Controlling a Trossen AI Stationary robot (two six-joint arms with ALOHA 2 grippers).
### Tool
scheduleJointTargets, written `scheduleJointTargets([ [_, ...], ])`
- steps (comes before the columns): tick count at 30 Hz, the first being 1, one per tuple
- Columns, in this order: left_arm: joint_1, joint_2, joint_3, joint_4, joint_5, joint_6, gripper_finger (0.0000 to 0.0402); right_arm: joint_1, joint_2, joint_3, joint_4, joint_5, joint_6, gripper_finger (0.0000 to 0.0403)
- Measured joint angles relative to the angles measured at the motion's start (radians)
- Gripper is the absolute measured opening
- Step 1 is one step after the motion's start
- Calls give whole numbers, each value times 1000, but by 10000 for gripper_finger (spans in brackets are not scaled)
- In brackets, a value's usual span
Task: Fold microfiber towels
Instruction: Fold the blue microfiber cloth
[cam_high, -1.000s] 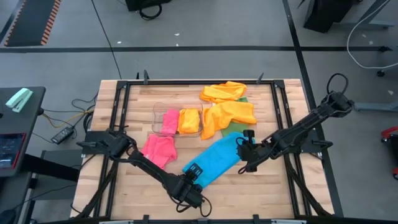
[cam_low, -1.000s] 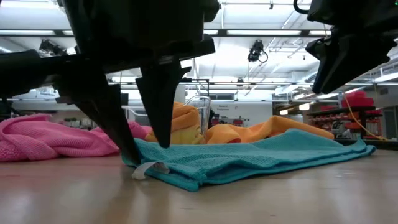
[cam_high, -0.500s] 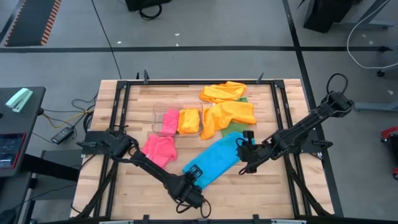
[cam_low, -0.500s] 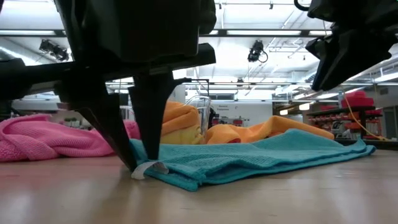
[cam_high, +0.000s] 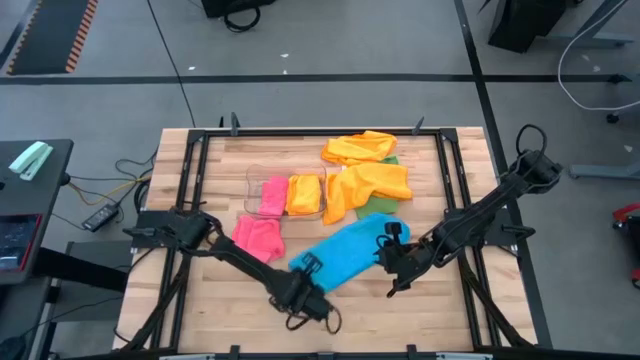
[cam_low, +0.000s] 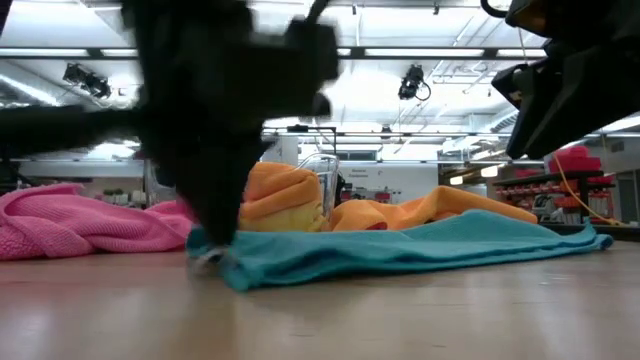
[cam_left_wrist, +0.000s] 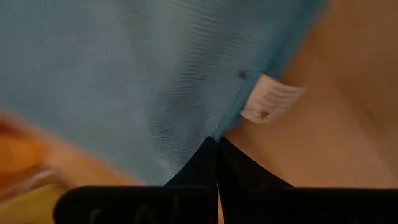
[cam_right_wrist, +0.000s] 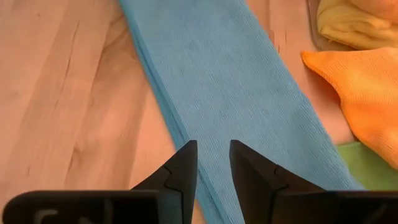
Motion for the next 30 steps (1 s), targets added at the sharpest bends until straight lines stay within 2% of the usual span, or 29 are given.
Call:
scheduleJointTargets([
  [2, -11, -40, 6, -24, 43, -31, 4, 0, 4, 0, 4, 0, 0, 104],
  [6, -40, -58, 4, -51, 192, -103, 3, 0, 1, 0, 12, 0, -2, 104],
  [11, -55, -77, 8, -51, 195, -133, 2, 0, 0, 0, 25, 0, -2, 104],
  [13, -57, -74, 7, -68, 234, -160, 1, 0, 0, 0, 28, 0, -1, 104],
  [17, -63, -85, 7, -95, 345, -248, 1, 0, 0, 0, 30, -7, 6, 104],
  [23, -82, -89, 7, -99, 580, -392, 1, 0, 0, 0, 36, -8, 5, 104],
  [27, -92, -94, 8, -101, 686, -383, 2, 0, -1, 0, 38, -11, 6, 104],
  [30, -71, -105, 8, -117, 694, -307, 1, 0, -1, 0, 41, -11, 5, 104],
])
